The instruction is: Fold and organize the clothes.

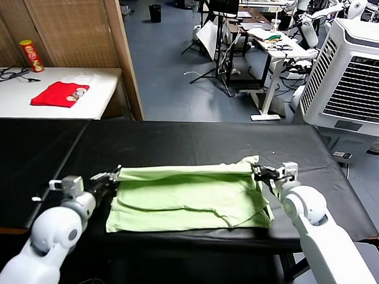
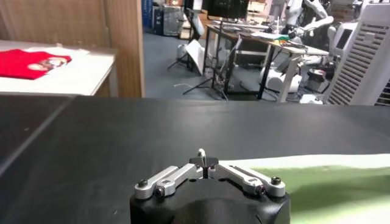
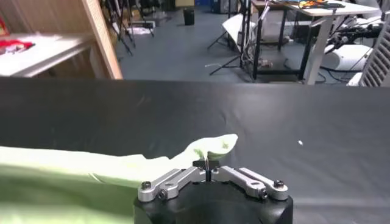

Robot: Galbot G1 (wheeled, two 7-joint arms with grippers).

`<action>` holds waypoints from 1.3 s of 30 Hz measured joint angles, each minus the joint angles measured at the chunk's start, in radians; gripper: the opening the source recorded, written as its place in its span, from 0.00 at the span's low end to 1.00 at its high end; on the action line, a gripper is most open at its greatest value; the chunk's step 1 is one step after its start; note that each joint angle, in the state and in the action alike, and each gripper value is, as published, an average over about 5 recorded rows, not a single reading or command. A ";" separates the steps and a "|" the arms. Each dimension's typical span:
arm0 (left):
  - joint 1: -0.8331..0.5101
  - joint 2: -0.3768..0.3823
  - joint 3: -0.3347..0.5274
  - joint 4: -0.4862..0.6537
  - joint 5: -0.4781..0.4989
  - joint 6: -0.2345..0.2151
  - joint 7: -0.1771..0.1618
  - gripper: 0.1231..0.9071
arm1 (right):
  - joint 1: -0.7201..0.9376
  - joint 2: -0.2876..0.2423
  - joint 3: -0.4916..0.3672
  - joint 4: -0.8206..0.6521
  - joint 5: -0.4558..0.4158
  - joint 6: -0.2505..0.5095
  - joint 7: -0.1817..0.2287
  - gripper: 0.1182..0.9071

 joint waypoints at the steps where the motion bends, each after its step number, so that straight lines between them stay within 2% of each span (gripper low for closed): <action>1: 0.018 -0.002 -0.007 -0.012 0.005 0.000 0.001 0.01 | -0.013 -0.003 0.003 0.015 0.000 -0.008 0.010 0.00; 5: 0.083 -0.012 -0.028 -0.053 0.020 0.002 0.001 0.01 | -0.057 -0.009 0.011 0.069 -0.005 -0.022 0.035 0.00; 14: 0.179 -0.039 -0.042 -0.075 0.085 0.005 0.005 0.01 | -0.119 -0.011 0.016 0.139 -0.038 -0.022 0.049 0.01; 17: 0.198 -0.046 -0.043 -0.081 0.106 0.023 0.005 0.01 | -0.137 -0.013 0.022 0.154 -0.039 -0.022 0.043 0.09; 19: 0.208 -0.050 -0.043 -0.089 0.115 0.035 0.004 0.03 | -0.151 -0.016 0.028 0.166 -0.037 -0.022 0.038 0.22; 22: 0.217 -0.052 -0.044 -0.101 0.120 0.046 0.003 0.17 | -0.166 -0.019 0.042 0.181 -0.030 -0.022 0.029 0.44; 25: 0.215 -0.051 -0.047 -0.112 0.122 0.049 0.002 0.38 | -0.166 -0.017 0.062 0.186 -0.008 -0.022 0.021 0.65; 28: 0.201 -0.049 -0.056 -0.114 0.119 0.044 0.001 0.60 | -0.152 -0.006 0.074 0.177 -0.007 -0.022 0.016 0.80; 30: 0.184 -0.048 -0.059 -0.105 0.110 0.036 -0.002 0.73 | -0.133 0.006 0.072 0.160 -0.035 -0.013 0.008 0.84; 32: 0.159 -0.050 -0.058 -0.088 0.095 0.024 -0.004 0.82 | -0.106 0.023 0.061 0.132 -0.079 0.006 -0.003 0.86; 35: 0.112 -0.060 -0.046 -0.052 0.071 0.009 -0.006 0.86 | -0.058 0.050 0.034 0.073 -0.143 0.042 -0.020 0.86; 39: 0.056 -0.077 -0.023 0.010 0.039 0.004 -0.005 0.86 | 0.000 0.082 -0.004 -0.012 -0.188 0.070 -0.032 0.86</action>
